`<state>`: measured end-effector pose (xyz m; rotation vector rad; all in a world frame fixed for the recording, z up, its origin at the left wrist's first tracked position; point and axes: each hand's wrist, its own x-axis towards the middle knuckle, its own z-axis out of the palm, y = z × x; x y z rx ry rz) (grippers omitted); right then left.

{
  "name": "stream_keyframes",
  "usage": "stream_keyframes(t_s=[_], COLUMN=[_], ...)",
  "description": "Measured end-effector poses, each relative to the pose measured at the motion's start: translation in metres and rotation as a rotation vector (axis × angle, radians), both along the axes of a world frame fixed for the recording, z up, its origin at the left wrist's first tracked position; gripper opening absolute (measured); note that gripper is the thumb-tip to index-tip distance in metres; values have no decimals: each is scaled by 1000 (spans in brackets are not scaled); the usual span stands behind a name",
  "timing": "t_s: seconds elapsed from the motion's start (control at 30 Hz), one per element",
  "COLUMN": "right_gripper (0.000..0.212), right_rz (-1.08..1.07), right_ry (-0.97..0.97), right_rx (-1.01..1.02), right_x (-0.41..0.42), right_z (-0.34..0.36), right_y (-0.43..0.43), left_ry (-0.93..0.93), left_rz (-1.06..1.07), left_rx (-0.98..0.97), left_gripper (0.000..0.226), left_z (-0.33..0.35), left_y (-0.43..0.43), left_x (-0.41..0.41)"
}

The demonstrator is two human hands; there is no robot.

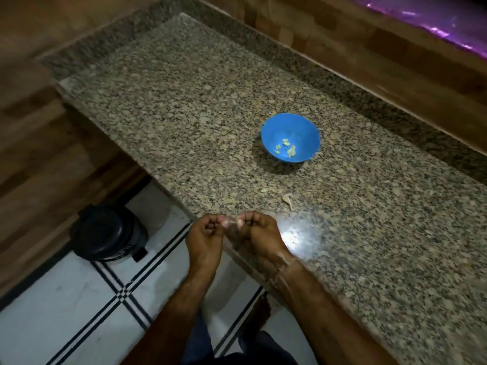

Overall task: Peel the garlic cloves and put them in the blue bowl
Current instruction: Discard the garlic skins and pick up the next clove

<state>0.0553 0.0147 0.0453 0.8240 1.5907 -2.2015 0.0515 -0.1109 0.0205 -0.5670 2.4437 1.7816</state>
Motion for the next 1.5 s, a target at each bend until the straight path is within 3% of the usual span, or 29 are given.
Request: stream_keyframes(t_s=[0.13, 0.3, 0.57, 0.77, 1.03, 1.2, 1.4, 1.5], right_gripper=[25, 10, 24, 29, 19, 19, 31, 17], right_rz=[147, 266, 451, 524, 606, 581, 587, 565], right_ry=[24, 24, 57, 49, -71, -212, -399, -482], right_rx=[127, 177, 177, 248, 293, 260, 302, 314], right_x=[-21, -47, -60, -87, -133, -164, -206, -229], right_z=[-6, -17, -39, -54, -93, -160, -317, -396], right_y=[-66, -195, -378, -453, -516, -532, -562, -581], left_ry=[-9, 44, 39, 15, -97, -268, -522, -608], left_rz=[121, 263, 449, 529, 600, 631, 819, 894], left_rx=[16, 28, -28, -34, -20, 75, 368, 477], left_gripper=[15, 20, 22, 15, 9, 5, 8, 11], left_z=[2, -7, -18, -29, -50, -117, -269, -341], left_y=[-70, -202, -392, -463, -518, -536, -549, -558], left_x=[-4, -3, 20, 13, -21, -57, -115, -153])
